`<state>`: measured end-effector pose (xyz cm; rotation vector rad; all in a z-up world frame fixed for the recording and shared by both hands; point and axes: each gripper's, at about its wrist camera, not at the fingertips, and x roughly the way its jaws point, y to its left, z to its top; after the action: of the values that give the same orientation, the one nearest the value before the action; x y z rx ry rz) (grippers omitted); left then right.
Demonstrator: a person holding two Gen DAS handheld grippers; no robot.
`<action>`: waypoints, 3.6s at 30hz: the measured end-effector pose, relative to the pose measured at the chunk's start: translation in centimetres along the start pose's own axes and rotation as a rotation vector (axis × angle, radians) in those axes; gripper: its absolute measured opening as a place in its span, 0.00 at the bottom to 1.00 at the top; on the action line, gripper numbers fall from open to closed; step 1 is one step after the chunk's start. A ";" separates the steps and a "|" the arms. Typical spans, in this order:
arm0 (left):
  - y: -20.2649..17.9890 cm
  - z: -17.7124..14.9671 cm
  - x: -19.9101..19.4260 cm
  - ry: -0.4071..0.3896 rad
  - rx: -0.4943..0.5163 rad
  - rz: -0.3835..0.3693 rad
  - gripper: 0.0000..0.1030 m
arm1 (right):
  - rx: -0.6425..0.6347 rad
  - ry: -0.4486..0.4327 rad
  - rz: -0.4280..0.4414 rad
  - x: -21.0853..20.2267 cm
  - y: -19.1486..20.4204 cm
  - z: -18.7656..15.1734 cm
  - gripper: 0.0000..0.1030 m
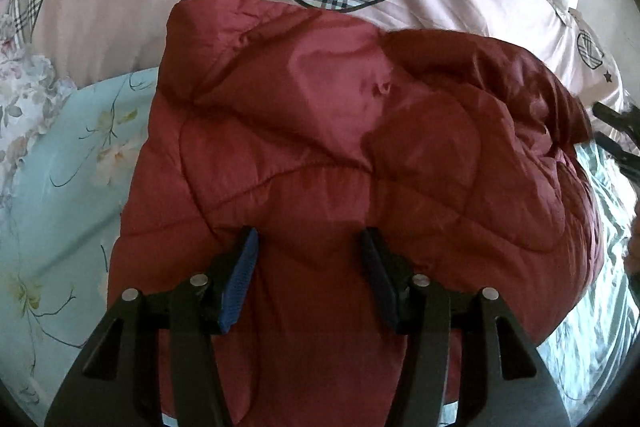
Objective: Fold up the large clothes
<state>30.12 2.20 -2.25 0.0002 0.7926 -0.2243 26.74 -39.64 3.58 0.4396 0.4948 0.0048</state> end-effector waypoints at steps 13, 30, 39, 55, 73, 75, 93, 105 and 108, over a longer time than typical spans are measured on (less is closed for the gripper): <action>2.8 2.0 1.2 -0.007 -0.031 0.040 0.52 | -0.182 0.248 -0.077 8.4 0.1 -3.2 0.70; 5.1 3.5 4.8 0.026 -0.125 0.034 0.53 | -0.052 0.285 -0.067 11.7 -2.9 -3.0 0.83; 6.0 2.9 0.5 -0.005 -0.163 -0.017 0.53 | -0.071 0.257 -0.080 9.9 -2.3 -2.6 0.82; 12.2 0.0 -1.5 -0.003 -0.354 -0.136 0.58 | -0.038 0.254 -0.086 4.1 -6.3 -3.6 0.84; 13.4 -1.1 2.9 0.091 -0.516 -0.346 0.82 | 0.199 0.385 0.160 7.4 -10.1 -5.4 0.91; 12.9 -1.0 3.7 0.113 -0.529 -0.384 0.84 | 0.213 0.397 0.189 7.9 -9.8 -5.5 0.92; 9.1 0.2 1.0 0.078 -0.391 -0.406 0.38 | 0.169 0.447 0.253 7.1 -5.8 -5.2 0.37; 9.5 -4.0 -6.1 0.083 -0.345 -0.465 0.35 | 0.147 0.493 0.295 -1.1 -4.4 -7.9 0.34; 9.9 -5.8 -7.9 0.092 -0.341 -0.473 0.35 | 0.147 0.512 0.303 -3.1 -4.2 -9.2 0.34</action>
<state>22.60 13.92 -1.59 -0.5061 0.9074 -0.5360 19.32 -40.10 -3.96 0.6587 0.9313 0.3832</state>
